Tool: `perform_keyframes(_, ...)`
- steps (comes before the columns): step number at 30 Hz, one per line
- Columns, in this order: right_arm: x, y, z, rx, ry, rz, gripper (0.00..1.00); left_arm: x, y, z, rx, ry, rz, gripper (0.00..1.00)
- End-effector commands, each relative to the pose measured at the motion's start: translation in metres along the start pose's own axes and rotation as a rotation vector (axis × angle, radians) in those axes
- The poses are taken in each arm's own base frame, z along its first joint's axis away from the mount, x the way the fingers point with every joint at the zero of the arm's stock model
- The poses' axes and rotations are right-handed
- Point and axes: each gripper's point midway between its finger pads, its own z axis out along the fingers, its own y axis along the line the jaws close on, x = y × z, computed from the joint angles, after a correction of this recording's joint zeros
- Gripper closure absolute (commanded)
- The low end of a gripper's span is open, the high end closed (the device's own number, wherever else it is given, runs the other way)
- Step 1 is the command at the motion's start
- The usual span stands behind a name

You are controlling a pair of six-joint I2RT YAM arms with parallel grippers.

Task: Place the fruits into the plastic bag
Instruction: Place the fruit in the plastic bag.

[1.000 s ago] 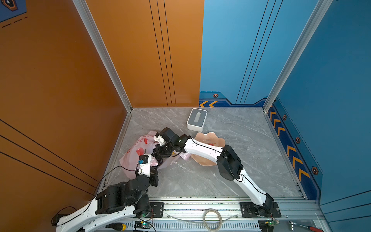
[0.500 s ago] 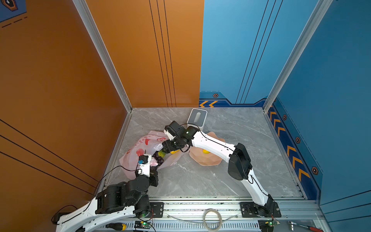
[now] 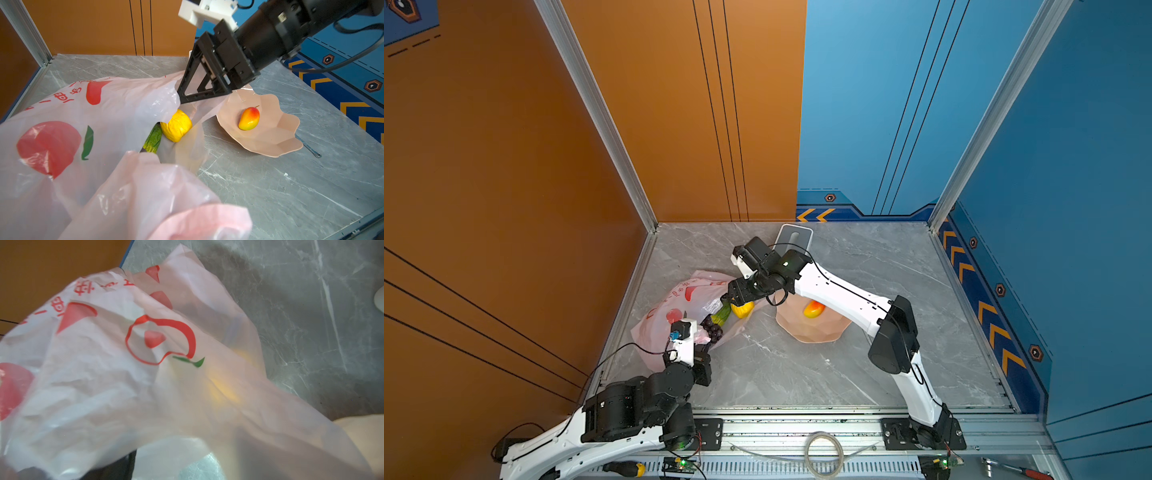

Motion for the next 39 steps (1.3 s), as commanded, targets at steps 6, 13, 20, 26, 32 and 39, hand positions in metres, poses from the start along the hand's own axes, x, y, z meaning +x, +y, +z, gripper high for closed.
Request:
perform_keyframes(6, -0.01, 0.022, -0.056, -0.08, -0.059, -0.034, 0.28, -0.001, 0.002, -0.001, -0.004, -0.01, 0.001, 1.0)
perform_keyframes(13, -0.011, 0.039, -0.106, -0.151, -0.138, -0.026, 0.28, -0.001, 0.002, -0.001, -0.005, -0.008, 0.002, 1.0)
perform_keyframes(20, -0.004, 0.008, -0.172, -0.082, -0.248, 0.014, 0.27, -0.001, 0.002, -0.001, -0.003, -0.007, 0.002, 1.0)
perform_keyframes(26, 0.022, -0.066, -0.212, 0.058, -0.315, 0.157, 0.15, 0.001, 0.0, -0.001, -0.001, -0.002, 0.006, 1.0)
perform_keyframes(32, 0.055, -0.134, -0.231, 0.146, -0.361, 0.339, 0.0, 0.002, -0.002, 0.002, -0.003, 0.008, 0.022, 1.0)
perform_keyframes(39, 0.084, -0.173, -0.21, 0.207, -0.3, 0.432, 0.0, 0.004, -0.004, 0.003, -0.001, 0.017, 0.03, 1.0)
